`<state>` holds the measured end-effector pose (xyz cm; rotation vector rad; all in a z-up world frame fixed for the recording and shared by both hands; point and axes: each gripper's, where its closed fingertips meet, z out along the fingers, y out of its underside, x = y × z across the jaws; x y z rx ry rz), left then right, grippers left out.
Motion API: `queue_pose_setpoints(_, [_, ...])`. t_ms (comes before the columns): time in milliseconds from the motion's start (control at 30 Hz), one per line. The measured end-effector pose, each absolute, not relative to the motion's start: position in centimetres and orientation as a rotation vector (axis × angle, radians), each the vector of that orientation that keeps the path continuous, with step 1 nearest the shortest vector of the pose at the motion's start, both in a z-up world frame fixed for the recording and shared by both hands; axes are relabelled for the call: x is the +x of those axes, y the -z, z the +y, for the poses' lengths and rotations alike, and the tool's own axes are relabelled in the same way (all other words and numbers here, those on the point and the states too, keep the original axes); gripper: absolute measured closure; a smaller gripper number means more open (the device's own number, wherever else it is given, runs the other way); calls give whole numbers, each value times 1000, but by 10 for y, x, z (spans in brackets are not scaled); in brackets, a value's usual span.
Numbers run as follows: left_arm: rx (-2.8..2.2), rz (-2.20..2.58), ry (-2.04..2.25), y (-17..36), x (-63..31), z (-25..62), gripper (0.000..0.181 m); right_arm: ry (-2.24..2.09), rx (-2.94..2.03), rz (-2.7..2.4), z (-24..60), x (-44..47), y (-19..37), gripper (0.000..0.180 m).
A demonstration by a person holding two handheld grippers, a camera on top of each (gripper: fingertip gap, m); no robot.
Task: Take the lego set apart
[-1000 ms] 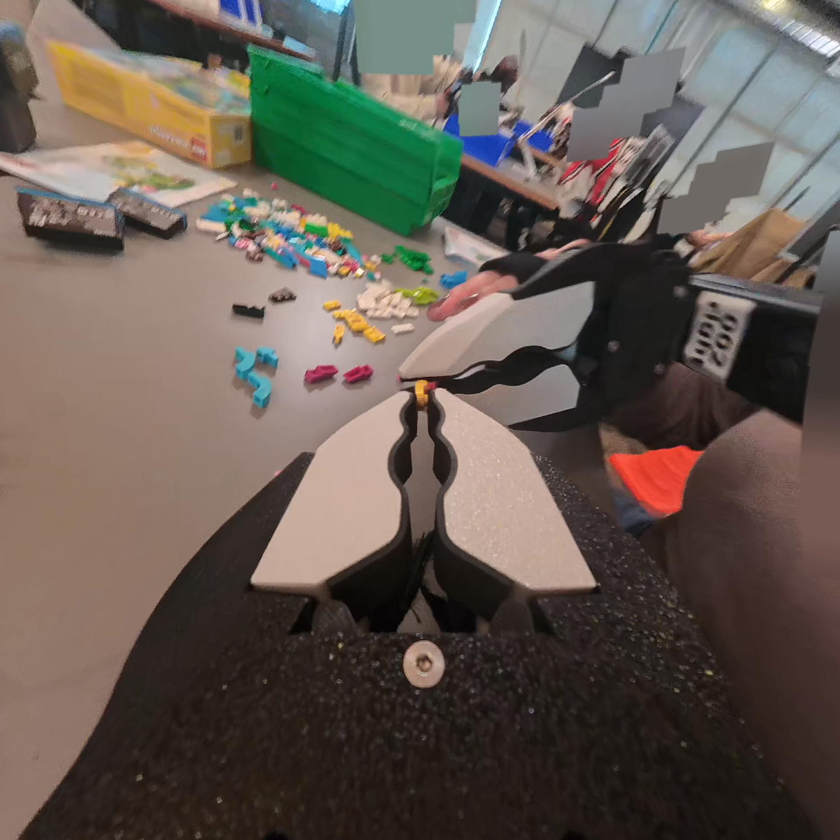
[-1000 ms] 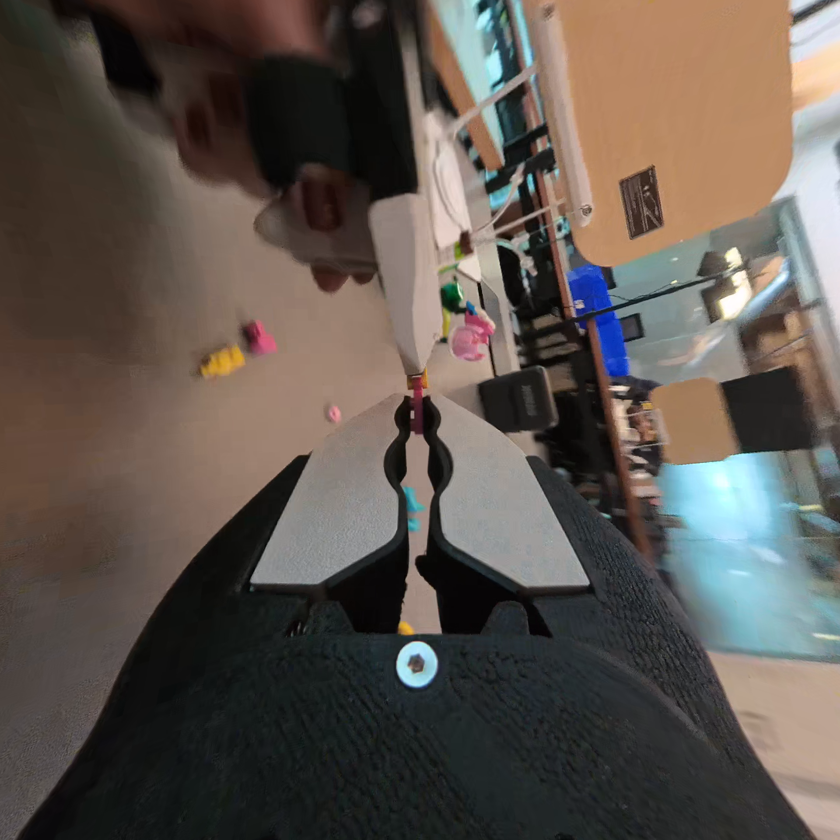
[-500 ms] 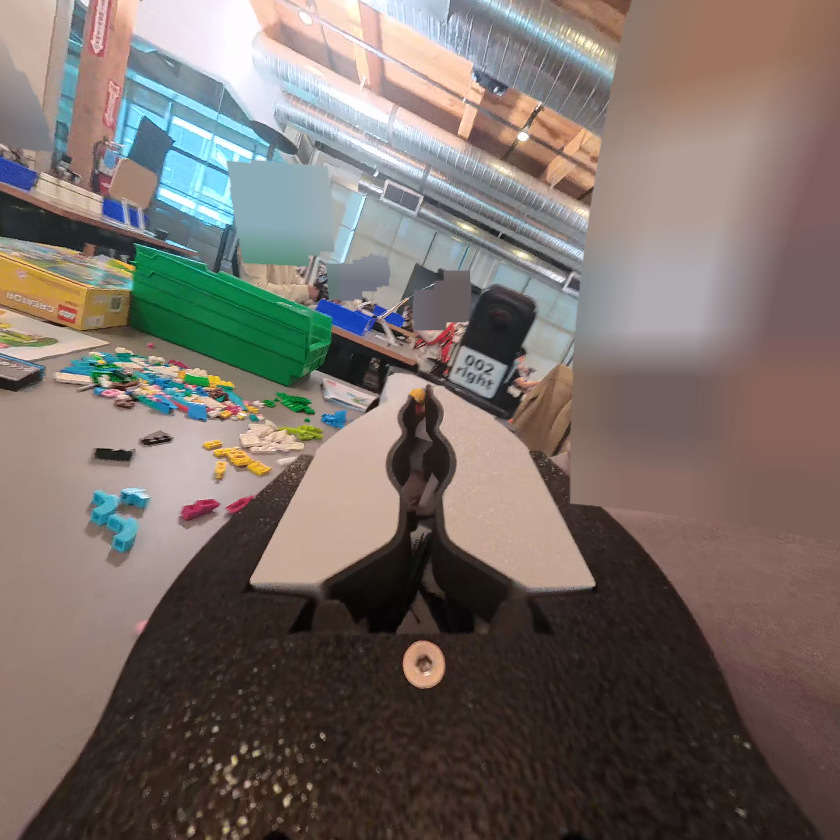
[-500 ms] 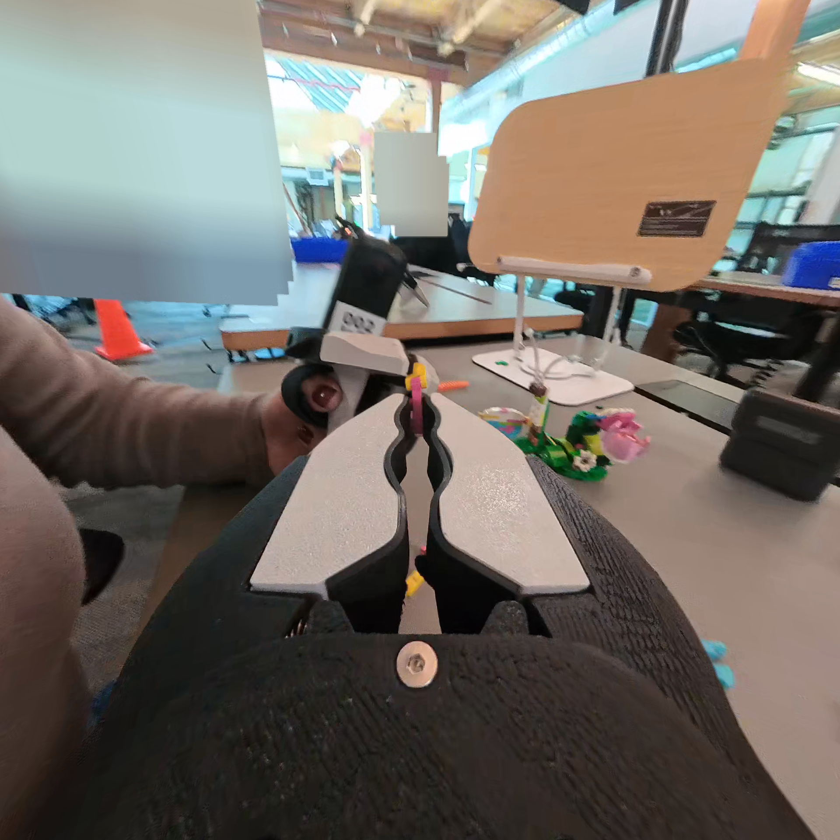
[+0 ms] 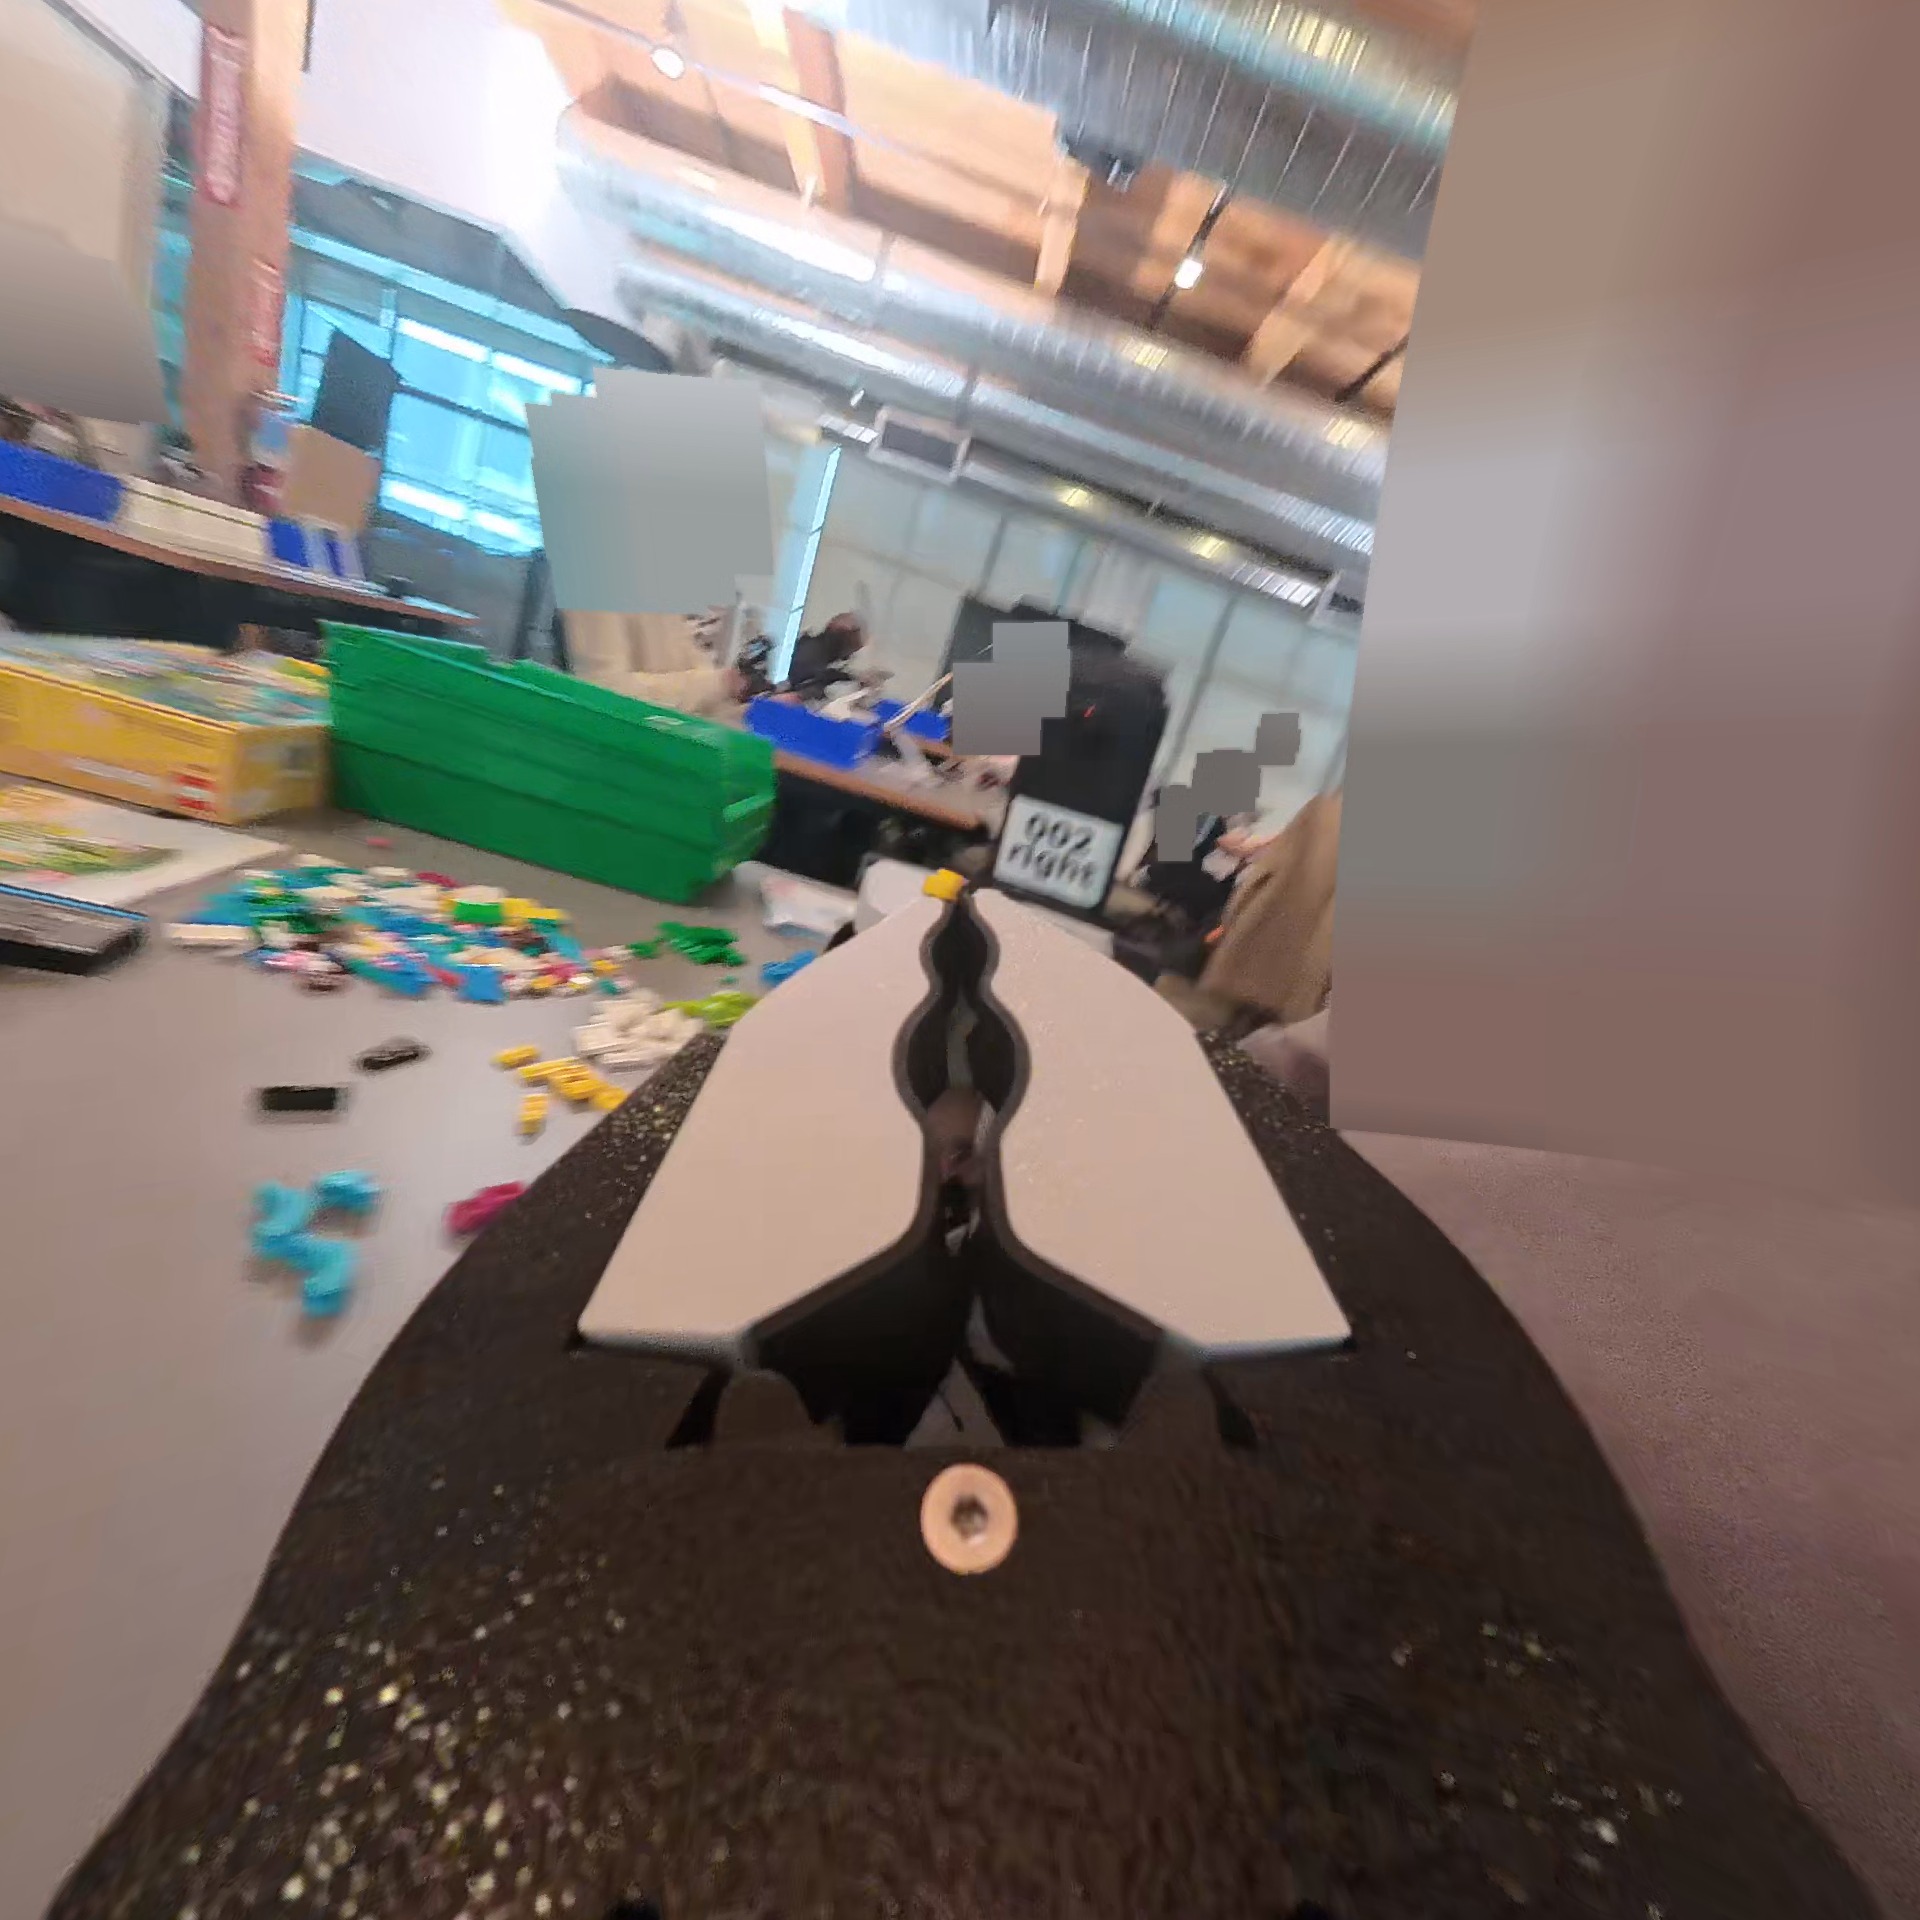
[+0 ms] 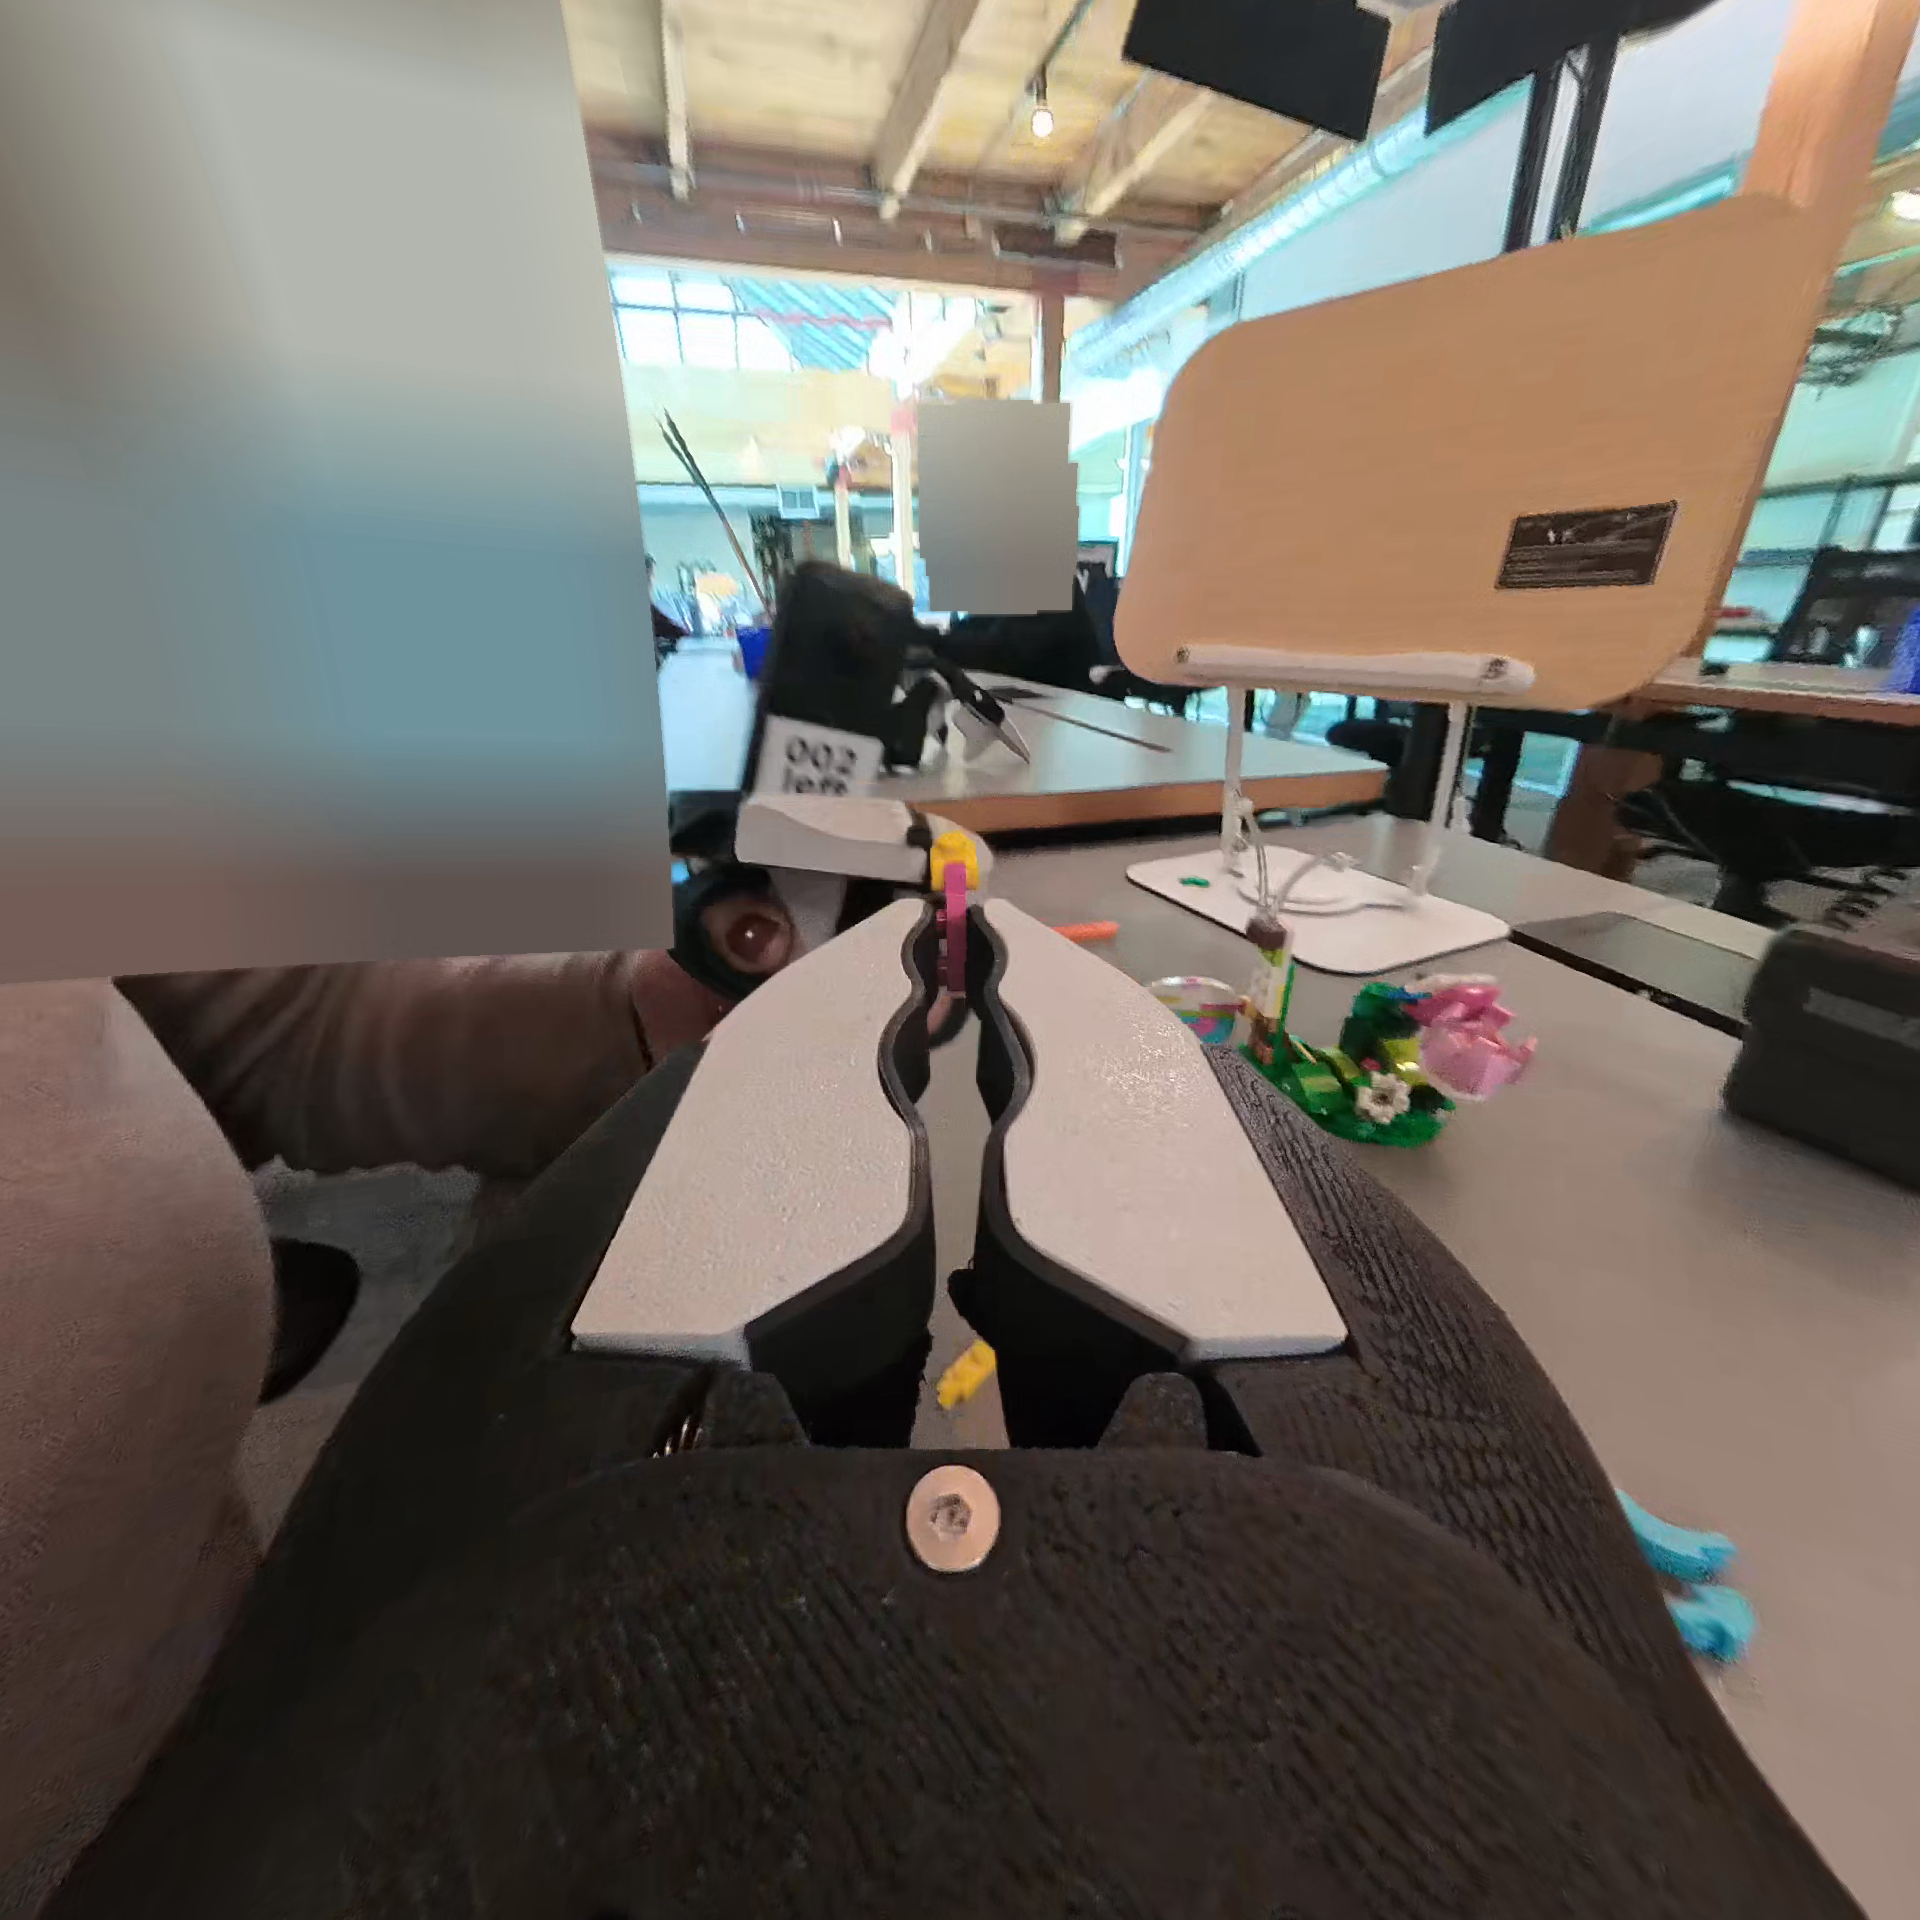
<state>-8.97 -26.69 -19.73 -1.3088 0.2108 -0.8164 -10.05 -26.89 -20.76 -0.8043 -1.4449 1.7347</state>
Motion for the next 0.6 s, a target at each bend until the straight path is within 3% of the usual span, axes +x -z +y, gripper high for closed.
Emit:
queue_pose_setpoints(33, [-1348, 232, 749, 200, -91, -266, 181, -1680, -798, -1476, -268, -102, 210, 177])
queue_pose_setpoints(133, [-1464, 247, 665, 210, -95, -262, 181, -1299, -628, -1615, -261, -103, 218, 176])
queue_pose_setpoints(300, [-1658, 302, 560, 225, -100, -255, 143, -830, -319, -1802, -262, -98, 236, 176])
queue_pose_setpoints(433, [-1818, 483, 446, 242, -91, -256, 145, -514, -101, -1879, -263, -98, 247, 177])
queue_pose_setpoints(600, [-1967, 669, 219, 261, -91, -258, 162, -320, 37, -1932, -260, -100, 255, 176])
